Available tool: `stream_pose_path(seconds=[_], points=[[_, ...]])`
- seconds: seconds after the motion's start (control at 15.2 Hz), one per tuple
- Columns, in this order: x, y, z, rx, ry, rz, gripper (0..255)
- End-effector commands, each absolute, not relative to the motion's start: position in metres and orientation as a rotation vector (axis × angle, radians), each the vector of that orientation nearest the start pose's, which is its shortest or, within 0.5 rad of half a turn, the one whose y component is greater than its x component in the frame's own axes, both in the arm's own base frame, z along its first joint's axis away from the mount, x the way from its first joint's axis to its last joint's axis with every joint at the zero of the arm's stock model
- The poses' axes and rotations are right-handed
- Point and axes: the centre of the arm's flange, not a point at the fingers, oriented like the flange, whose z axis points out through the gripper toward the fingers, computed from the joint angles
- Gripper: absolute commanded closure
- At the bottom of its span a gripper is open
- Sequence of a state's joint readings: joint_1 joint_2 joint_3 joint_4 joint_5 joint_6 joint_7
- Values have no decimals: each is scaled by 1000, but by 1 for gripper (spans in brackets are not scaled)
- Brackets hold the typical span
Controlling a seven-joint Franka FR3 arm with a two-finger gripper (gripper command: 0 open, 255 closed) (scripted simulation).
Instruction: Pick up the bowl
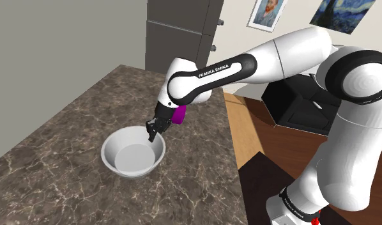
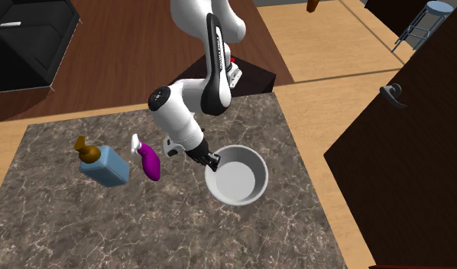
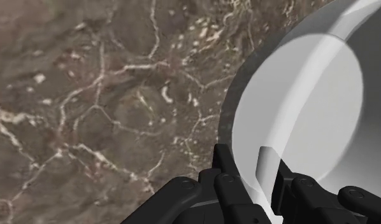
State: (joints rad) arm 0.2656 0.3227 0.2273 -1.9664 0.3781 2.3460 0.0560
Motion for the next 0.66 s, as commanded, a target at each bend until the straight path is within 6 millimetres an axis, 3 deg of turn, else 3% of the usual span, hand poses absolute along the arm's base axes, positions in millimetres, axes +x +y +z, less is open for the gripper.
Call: stream_pose_path(seconds=[0.0, 0.46, 0.59], points=[[544, 291, 331, -2780, -229, 55, 255], [544, 291, 368, -2780, -229, 55, 255], [544, 291, 369, -2780, -229, 55, 255]])
